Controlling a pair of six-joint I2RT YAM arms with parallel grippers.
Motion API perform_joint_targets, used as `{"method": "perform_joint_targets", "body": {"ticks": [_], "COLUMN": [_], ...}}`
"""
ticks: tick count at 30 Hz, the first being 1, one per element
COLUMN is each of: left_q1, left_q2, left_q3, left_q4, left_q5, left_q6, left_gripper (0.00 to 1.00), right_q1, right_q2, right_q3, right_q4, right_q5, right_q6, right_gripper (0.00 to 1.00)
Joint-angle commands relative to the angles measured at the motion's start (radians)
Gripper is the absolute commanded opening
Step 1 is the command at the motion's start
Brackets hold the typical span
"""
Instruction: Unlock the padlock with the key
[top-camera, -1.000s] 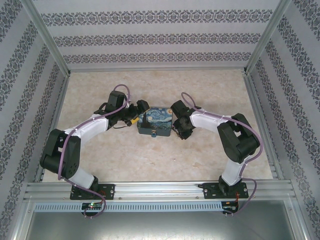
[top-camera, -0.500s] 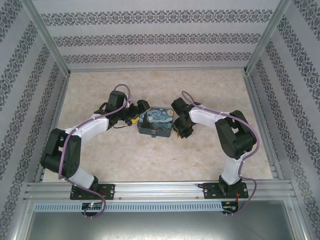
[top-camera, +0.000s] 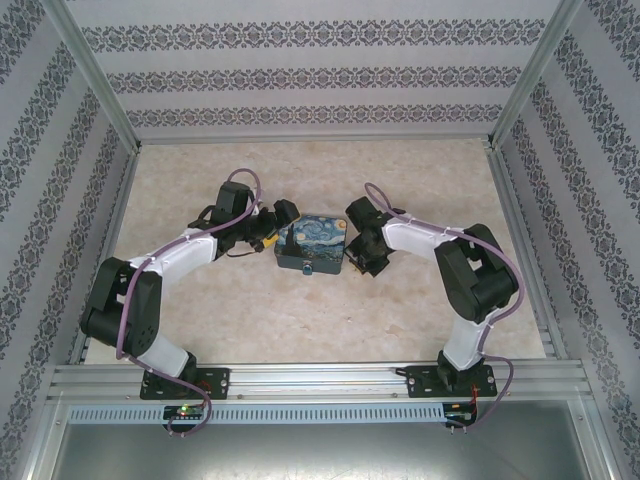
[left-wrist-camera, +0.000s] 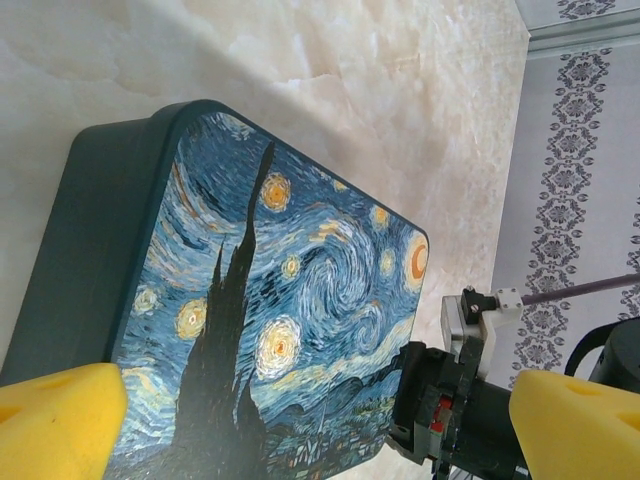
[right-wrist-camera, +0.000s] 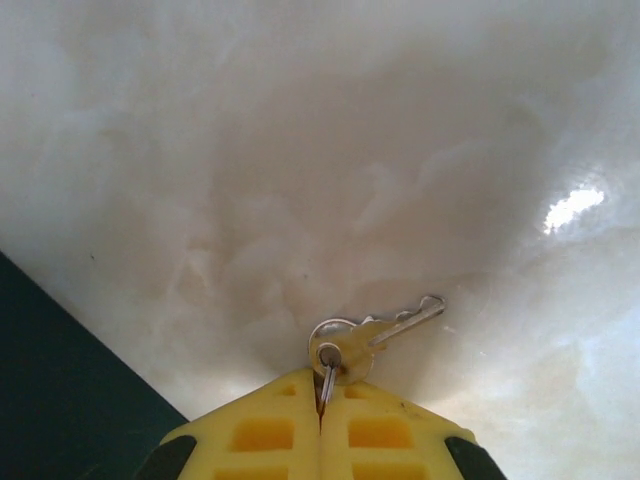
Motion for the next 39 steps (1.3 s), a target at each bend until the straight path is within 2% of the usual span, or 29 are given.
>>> {"method": "perform_joint_targets", "body": {"ticks": [1,9,16,19,23,27,31,39], "left_q1": [-0.005,-0.016,-0.054,-0.056,-0.054,-0.053,-0.055,-0.088], "left_q2": [-0.014,-0.016,-0.055,-0.080,-0.128,-0.164,-0.166,-0.120], "left_q3": [-0.041,-0.079,-0.104,-0.104,-0.039,0.019,0.046,0.064], "left_q4": [-0.032,0.014,0.014,-0.020,-0.162,-0.241,-0.221,0.000], "left_q5": [-0.027,-0.041,-0.084,-0.118,-0.187,-0.190,-0.116,0.000], "left_q6": [0.016,-0.028,-0.053,-0.043,0.015,0.024,-0.057,-0.384], "left_gripper": [1.00,1.00,1.00,0.99,0.99,0.99,1.00,1.00], "right_q1": [-0.007,0.001,-0.004,-0.015,-0.041,-0.055,-0.053,-0.017], "right_q2": [-0.034,-0.221,-0.312,-0.342,-0.373,-0.386,-0.385,-0.348], "right_q3": [-0.060,-0.113,-0.121,-0.128,-0.125,-0.098,-0.052,0.076], "right_q4": [0.074,0.093,0.105,0.118,0.152,0.183,0.244,0.364], "right_q5": [0.034,0.044,0.034,0.007,-0.077,-0.159,-0.239,-0.301], "right_q6": [-0.044,-0.098,-0.137,-0.154,-0.191,-0.224,-0.236,-0.219], "right_gripper": [0.00,0.00,0.00,0.00,0.00,0.00,0.00,0.00]}}
